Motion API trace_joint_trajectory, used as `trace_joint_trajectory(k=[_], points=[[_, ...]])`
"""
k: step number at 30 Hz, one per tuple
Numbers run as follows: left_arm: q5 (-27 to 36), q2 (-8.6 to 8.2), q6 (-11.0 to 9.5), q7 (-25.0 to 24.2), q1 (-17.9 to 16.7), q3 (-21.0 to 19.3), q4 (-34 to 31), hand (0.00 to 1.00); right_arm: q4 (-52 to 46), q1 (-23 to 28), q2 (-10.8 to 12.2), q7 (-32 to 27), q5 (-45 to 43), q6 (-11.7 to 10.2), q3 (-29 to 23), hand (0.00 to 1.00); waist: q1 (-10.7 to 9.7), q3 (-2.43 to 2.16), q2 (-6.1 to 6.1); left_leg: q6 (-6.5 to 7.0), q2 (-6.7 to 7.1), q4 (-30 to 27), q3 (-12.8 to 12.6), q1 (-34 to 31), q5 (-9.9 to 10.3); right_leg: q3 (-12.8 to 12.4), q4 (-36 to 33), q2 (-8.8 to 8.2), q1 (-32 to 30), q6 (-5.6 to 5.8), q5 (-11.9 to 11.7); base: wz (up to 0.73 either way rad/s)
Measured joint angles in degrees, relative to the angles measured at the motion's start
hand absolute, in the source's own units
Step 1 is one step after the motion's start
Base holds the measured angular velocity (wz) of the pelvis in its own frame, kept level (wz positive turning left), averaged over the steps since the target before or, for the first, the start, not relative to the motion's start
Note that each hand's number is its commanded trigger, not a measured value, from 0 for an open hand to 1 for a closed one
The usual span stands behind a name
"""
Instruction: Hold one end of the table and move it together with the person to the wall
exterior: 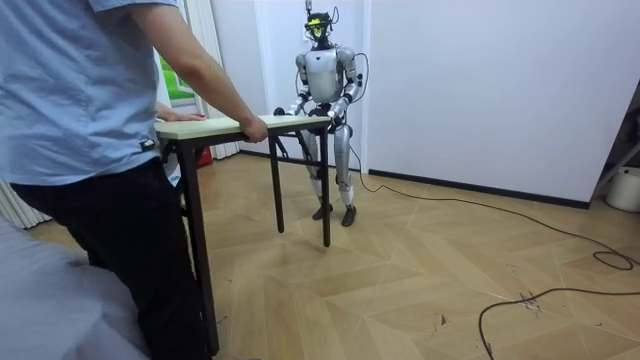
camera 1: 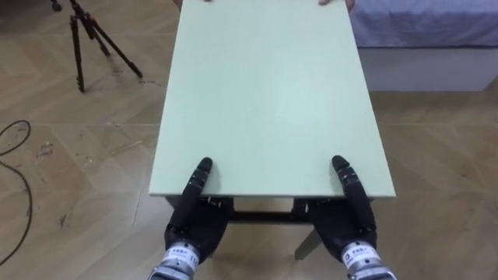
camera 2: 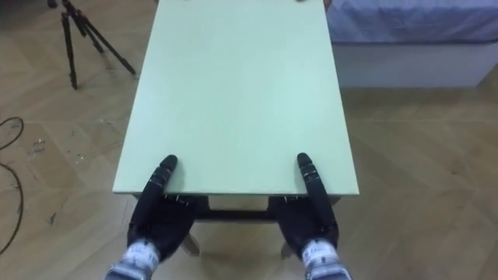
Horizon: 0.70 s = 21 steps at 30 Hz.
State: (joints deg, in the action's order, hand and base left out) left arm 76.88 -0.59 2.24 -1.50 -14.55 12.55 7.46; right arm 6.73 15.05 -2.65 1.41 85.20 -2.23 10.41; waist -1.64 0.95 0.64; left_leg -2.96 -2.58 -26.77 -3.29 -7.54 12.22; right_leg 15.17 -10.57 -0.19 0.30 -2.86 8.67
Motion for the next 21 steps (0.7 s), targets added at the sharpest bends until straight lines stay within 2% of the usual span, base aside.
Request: trace_joint_trajectory(k=[1, 2, 3, 4, 5, 6, 7, 8, 9, 10, 11, 12, 13, 14, 15, 16, 17, 19, 21], points=[[0.0, -0.46, 0.0, -0.2, -0.2, -0.3, 0.0, 1.0, -0.3, -0.2, -0.4, -0.1, -0.3, 0.0, 0.0, 1.0, 0.3, 0.08, 0.78, -1.29, -2.02, -5.9, -2.4, -1.4, 1.8, 2.0, 0.0, 0.04, -0.6, -0.87, 0.3, -0.26], [0.2, -0.81, 0.0, -0.4, -0.9, -0.7, 0.0, 1.0, -0.3, -0.4, -0.6, -0.5, -0.5, 0.5, 0.1, 1.0, 0.3, 0.0, 1.49, -1.3, -3.45, -10.5, -3.8, -1.8, 2.5, 3.0, -0.2, 0.6, -0.5, -1.15, 0.4, -0.45], [1.2, -0.95, 0.2, -0.8, -2.1, -0.7, 0.0, 1.0, -0.3, -0.3, -0.9, -1.0, -1.0, 1.1, 0.2, 1.0, -0.4, -0.17, 3.03, -1.57, -5.69, -18.4, -4.5, -1.4, 3.1, 4.6, -0.4, 1.85, 0.1, -1.47, 0.4, -0.22], [1.7, -0.91, 0.5, -1.2, -2.6, -0.7, 0.0, 1.0, -0.3, -0.3, -0.9, -1.1, -1.1, 1.5, 0.1, 1.0, -1.6, -0.04, 3.89, -1.57, -6.83, -21.2, -4.5, 0.3, 3.1, 6.4, -1.3, 2.56, 0.4, -1.68, 0.5, 0.0], [1.7, -0.86, 0.7, -1.2, -2.5, -0.7, 0.0, 1.0, -0.3, -0.3, -0.8, -1.1, -1.2, 1.6, 0.0, 1.0, -2.3, 0.09, 3.92, -1.46, -7.11, -20.8, -4.4, 1.4, 3.3, 7.0, -1.7, 2.62, 0.3, -1.73, 0.6, 0.35], [1.7, -0.69, 0.9, -1.2, -1.8, -0.7, 0.0, 1.0, -0.3, -0.3, -0.4, -1.1, -1.3, 1.6, -0.5, 1.0, -3.3, 0.35, 4.04, -1.71, -7.18, -17.5, -4.3, 4.0, 5.0, 8.2, -3.2, 2.13, -0.6, -1.74, 0.6, 0.44], [1.2, -0.45, 0.9, -1.2, -0.9, -0.7, 0.0, 1.0, -0.5, -0.3, 0.0, -1.1, -1.3, 1.6, -1.0, 1.0, -4.6, 0.67, 3.65, -1.96, -6.55, -12.9, -3.8, 5.8, 7.5, 9.3, -4.7, 1.52, -1.8, -1.75, 0.5, 0.41], [1.0, -0.34, 0.9, -1.2, -0.5, -0.7, 0.0, 1.0, -0.7, -0.3, 0.2, -1.1, -1.3, 1.7, -1.3, 1.0, -4.9, 0.65, 3.68, -1.87, -6.56, -11.0, -3.8, 6.3, 9.0, 9.8, -5.3, 1.38, -2.6, -1.73, 0.5, 0.27], [0.1, -0.22, 1.1, -1.0, 0.7, -0.6, 0.0, 1.0, -0.8, -0.4, 0.7, -1.1, -1.3, 1.9, -2.2, 1.0, -5.2, 0.62, 4.0, -1.24, -6.62, -7.4, -4.1, 6.6, 11.5, 10.1, -6.7, 1.21, -4.3, -1.56, 0.4, 0.17], [-0.8, -0.24, 1.2, -0.7, 1.8, -0.4, 0.1, 1.0, -0.8, -0.5, 1.2, -1.1, -1.4, 2.1, -3.1, 1.0, -5.4, 0.72, 4.2, 0.22, -6.11, -4.2, -4.2, 6.6, 12.6, 9.7, -8.3, 0.76, -6.1, -1.08, 0.0, 0.19], [-1.2, -0.28, 1.2, -0.6, 2.3, -0.4, 0.3, 1.0, -0.8, -0.5, 1.3, -0.9, -1.4, 2.1, -3.5, 1.0, -5.8, 0.66, 4.08, 0.37, -5.38, -2.7, -4.0, 6.4, 12.6, 9.1, -9.3, 0.07, -7.3, -0.88, -0.1, 0.2], [-1.0, -0.39, 1.2, -0.3, 3.2, 0.4, 0.4, 1.0, -1.0, -0.5, 1.4, -0.2, -1.4, 2.4, -4.4, 1.0, -6.1, 0.55, 3.87, 1.77, -3.57, -0.6, -3.8, 6.3, 11.9, 7.6, -12.1, -1.72, -10.2, -0.12, -0.5, 0.04], [-0.9, -0.46, 1.0, -0.3, 3.5, 1.1, 0.4, 1.0, -1.1, -0.5, 1.3, 0.0, -1.6, 2.5, -5.1, 1.0, -5.9, 0.52, 3.69, 4.35, -1.34, 1.6, -2.3, 6.8, 10.4, 5.8, -14.4, -2.89, -13.5, 0.89, -0.7, -0.15], [-0.6, -0.42, 0.6, -0.3, 3.4, 1.2, 0.5, 1.0, -1.1, -0.6, 1.2, 0.0, -1.7, 2.6, -5.1, 1.0, -5.6, 0.43, 3.91, 4.96, -0.61, 2.8, -1.1, 7.1, 10.1, 4.0, -13.7, -2.93, -14.5, 1.51, -0.9, -0.46], [0.0, 0.22, -0.2, -0.5, 3.5, 1.7, 0.4, 1.0, -1.1, -0.7, 1.2, 0.1, -1.7, 2.6, -4.9, 1.0, -4.7, 0.34, 3.73, 5.94, 0.56, 4.1, -0.8, 6.9, 9.5, 1.8, -9.6, -2.86, -15.6, 2.03, -4.1, -0.35], [0.1, 0.42, -0.3, -0.4, 3.6, 1.7, 0.7, 1.0, -0.7, -0.8, 1.3, 0.2, -1.8, 2.5, -4.8, 1.0, -4.4, 0.3, 3.61, 6.44, 1.35, 5.2, -1.1, 6.6, 9.2, 2.4, -8.8, -4.05, -15.8, 1.12, -7.0, -0.18], [0.1, 0.48, -0.3, -0.2, 3.7, 1.7, 0.9, 1.0, -0.6, -0.8, 1.3, 0.3, -1.8, 2.3, -4.7, 1.0, -4.5, 0.32, 3.57, 6.74, 1.54, 5.7, -1.6, 6.5, 8.9, 2.7, -8.8, -4.43, -15.8, 1.05, -7.2, 0.2], [0.2, 0.73, 0.2, 0.0, 3.7, 1.8, 1.3, 1.0, -0.4, -0.3, 1.2, 0.3, -1.6, 2.1, -4.6, 1.0, -5.1, 0.47, 3.05, 6.91, 1.49, 6.7, -6.0, 6.8, 8.1, 3.6, -9.5, -5.93, -15.9, 1.05, -7.5, 0.25], [0.0, 0.7, 0.3, 0.0, 3.8, 1.8, 2.2, 1.0, 0.4, -0.2, 1.3, 0.4, -1.6, 2.4, -4.8, 1.0, -4.6, 0.45, 2.91, 7.29, 2.21, 6.9, -6.3, 6.9, 7.4, 3.7, -9.3, -6.55, -16.0, 1.1, -8.6, -0.03]])
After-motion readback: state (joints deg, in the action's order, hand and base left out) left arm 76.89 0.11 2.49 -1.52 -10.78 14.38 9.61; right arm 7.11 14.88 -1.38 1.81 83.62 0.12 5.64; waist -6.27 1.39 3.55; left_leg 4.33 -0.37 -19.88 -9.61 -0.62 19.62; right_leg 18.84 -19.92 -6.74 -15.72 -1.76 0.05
